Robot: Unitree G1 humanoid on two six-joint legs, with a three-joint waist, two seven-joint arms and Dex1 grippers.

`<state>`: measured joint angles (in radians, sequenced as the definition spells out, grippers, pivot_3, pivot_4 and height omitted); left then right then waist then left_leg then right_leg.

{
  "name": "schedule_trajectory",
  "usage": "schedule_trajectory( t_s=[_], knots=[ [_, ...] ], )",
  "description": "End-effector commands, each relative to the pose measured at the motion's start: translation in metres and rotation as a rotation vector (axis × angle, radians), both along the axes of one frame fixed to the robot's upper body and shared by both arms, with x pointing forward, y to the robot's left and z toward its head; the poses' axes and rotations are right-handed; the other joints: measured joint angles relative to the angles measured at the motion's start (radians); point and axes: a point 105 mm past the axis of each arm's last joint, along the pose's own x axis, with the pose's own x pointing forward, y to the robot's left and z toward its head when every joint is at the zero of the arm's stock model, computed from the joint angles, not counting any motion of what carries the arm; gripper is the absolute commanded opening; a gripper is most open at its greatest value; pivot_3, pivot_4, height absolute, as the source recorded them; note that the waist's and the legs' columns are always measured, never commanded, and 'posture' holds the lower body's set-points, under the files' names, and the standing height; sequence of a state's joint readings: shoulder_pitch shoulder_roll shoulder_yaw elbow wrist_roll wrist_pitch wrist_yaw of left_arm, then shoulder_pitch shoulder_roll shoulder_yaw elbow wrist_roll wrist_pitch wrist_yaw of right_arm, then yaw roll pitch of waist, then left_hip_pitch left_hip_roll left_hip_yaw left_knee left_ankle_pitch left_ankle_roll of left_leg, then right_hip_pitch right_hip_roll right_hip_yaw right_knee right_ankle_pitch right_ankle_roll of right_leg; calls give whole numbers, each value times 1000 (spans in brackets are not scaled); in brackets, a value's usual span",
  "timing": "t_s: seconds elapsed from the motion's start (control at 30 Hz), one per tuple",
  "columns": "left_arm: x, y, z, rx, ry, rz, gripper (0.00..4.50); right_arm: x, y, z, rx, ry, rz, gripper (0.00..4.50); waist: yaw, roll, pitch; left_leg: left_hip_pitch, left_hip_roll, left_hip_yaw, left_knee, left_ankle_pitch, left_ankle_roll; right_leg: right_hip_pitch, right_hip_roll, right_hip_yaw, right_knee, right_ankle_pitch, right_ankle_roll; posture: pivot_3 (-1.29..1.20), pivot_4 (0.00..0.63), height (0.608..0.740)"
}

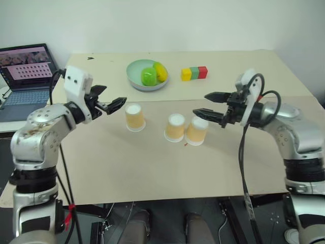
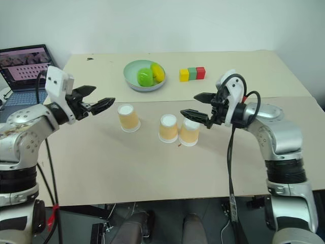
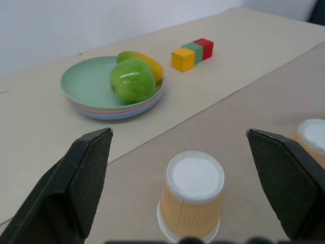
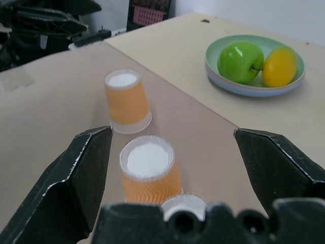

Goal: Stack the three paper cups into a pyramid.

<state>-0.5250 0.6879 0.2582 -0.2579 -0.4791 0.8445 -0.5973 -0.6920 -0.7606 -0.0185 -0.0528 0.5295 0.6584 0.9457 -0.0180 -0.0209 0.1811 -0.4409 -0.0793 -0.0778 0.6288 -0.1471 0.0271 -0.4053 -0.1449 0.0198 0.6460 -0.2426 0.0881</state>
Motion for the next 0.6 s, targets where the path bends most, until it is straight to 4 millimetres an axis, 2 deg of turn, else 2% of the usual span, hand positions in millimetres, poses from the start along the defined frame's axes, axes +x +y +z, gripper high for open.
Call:
schedule_trajectory(
  t_s=[0.03,0.2,0.4,0.5,0.6],
  knots=[
    [-17,1,6,-6,-29,-8,4500,-12,-6,19,-62,-71,49,4467,3,0,0,0,0,0,0,0,0,0,0,0,0,0,0,0,150,740],
    [-27,10,-18,-1,20,28,4500,-25,-14,18,-167,-46,92,4467,6,0,0,0,1,0,0,0,0,0,0,0,-1,0,-1,0,150,740],
    [-10,30,-45,2,-13,172,4500,-44,-15,22,-194,-23,117,4467,10,0,0,0,1,0,0,0,-1,1,0,-1,-2,1,-1,0,150,740],
    [0,27,-54,-14,-28,177,4500,-46,-18,21,-203,-18,87,4467,15,0,0,0,1,1,0,0,-1,1,0,-1,-3,1,-2,0,150,740],
    [7,15,-63,-53,-21,148,4500,-46,-25,21,-214,-15,35,4467,22,0,0,0,1,1,0,-1,-1,1,0,-1,-4,2,-2,0,150,740]
  ],
)
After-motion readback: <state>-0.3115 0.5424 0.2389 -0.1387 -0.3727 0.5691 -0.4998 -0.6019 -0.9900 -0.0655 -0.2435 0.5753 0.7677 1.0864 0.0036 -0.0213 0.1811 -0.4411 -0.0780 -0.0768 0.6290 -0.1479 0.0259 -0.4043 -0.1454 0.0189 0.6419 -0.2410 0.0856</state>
